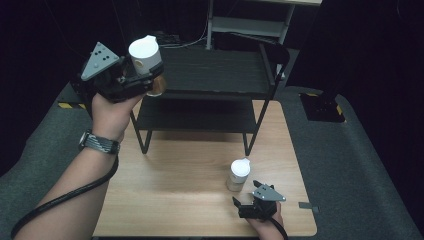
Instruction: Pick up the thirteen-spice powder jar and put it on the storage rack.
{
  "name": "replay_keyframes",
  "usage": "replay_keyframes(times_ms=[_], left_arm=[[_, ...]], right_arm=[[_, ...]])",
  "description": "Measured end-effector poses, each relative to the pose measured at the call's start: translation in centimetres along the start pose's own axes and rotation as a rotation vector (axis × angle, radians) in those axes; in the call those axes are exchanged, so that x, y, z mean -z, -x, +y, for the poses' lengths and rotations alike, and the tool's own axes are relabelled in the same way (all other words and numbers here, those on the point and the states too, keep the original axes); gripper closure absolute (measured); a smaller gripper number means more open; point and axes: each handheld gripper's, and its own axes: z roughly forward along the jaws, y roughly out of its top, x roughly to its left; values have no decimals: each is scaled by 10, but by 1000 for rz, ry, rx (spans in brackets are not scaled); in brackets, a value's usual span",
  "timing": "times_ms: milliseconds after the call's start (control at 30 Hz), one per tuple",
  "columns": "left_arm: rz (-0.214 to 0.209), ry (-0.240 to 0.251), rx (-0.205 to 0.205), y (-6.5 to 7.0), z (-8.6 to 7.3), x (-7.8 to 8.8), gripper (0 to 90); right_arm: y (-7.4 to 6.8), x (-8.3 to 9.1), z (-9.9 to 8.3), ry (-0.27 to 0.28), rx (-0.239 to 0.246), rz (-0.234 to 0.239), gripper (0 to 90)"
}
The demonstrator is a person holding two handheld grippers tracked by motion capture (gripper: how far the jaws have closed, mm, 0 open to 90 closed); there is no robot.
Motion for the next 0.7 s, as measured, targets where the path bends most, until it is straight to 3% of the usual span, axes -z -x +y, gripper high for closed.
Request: replay_keyframes(times_ms=[133, 267, 700], left_arm=[[5, 5, 7, -2, -1, -8, 304], [15, 14, 42, -3, -5, -16, 304], [39, 5, 40, -5, -4, -43, 304]], right_arm=[[0, 0, 0, 0, 0, 1, 17], [1, 0, -1, 3, -1, 4, 18], [2, 1, -2, 10, 0, 11, 18]])
